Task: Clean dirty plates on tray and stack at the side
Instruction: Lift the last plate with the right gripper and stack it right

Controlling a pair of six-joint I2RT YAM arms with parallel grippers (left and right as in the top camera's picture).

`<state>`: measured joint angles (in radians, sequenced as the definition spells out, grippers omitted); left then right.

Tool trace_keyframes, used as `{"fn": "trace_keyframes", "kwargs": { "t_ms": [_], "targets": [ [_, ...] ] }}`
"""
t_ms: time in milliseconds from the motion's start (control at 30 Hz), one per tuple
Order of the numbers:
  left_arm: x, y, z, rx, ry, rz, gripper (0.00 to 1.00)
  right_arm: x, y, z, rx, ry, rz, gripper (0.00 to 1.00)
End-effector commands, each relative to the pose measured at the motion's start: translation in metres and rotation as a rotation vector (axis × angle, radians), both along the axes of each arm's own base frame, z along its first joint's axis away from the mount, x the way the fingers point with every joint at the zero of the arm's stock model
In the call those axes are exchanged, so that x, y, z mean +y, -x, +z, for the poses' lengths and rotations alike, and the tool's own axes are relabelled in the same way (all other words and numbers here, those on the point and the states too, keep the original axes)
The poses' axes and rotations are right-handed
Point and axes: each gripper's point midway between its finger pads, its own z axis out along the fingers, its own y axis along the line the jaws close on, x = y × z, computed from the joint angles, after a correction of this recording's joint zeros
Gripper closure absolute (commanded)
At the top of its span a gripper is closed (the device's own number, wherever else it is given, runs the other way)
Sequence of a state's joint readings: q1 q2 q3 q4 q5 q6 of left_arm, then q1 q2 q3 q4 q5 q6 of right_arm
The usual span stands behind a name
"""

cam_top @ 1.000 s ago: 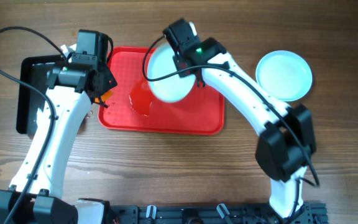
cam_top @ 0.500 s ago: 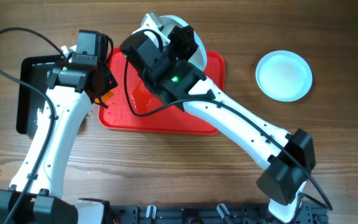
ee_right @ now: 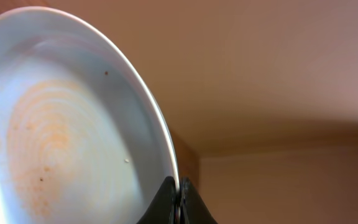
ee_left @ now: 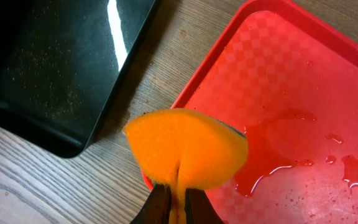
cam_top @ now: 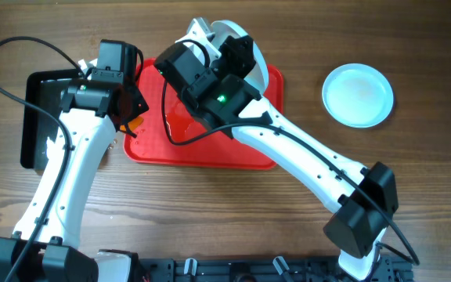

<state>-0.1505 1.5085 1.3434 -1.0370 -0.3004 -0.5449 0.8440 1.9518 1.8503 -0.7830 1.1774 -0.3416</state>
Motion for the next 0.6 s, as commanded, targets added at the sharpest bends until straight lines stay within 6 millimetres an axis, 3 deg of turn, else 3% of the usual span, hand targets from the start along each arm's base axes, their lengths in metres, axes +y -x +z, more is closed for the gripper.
{"fn": "trace_keyframes", "kwargs": {
  "t_ms": [0,67,233,367,533,567],
  "targets": [
    [-0.005,0.001,-0.008,0.016,0.028,0.004,0.96,0.009,-0.001,-0.044,0.159,-0.364,0.023,0.96],
    [-0.008,0.001,-0.008,0.018,0.041,-0.002,0.96,0.001,-0.002,-0.062,0.229,-0.493,-0.022,0.96],
    [-0.01,0.0,-0.009,0.013,0.052,-0.005,0.96,-0.064,-0.015,-0.068,0.291,-0.88,-0.268,0.96],
    [-0.012,0.0,-0.014,0.019,0.064,-0.01,0.96,-0.144,-0.028,-0.069,0.339,-1.145,-0.443,0.96],
    [-0.019,-0.002,-0.024,0.013,0.103,-0.025,0.96,-0.249,-0.023,-0.094,0.268,-1.199,-0.715,0.96],
    [-0.021,-0.004,-0.025,0.008,0.111,-0.028,0.96,-0.262,-0.021,-0.1,0.261,-1.2,-0.748,0.96]
  ]
}}
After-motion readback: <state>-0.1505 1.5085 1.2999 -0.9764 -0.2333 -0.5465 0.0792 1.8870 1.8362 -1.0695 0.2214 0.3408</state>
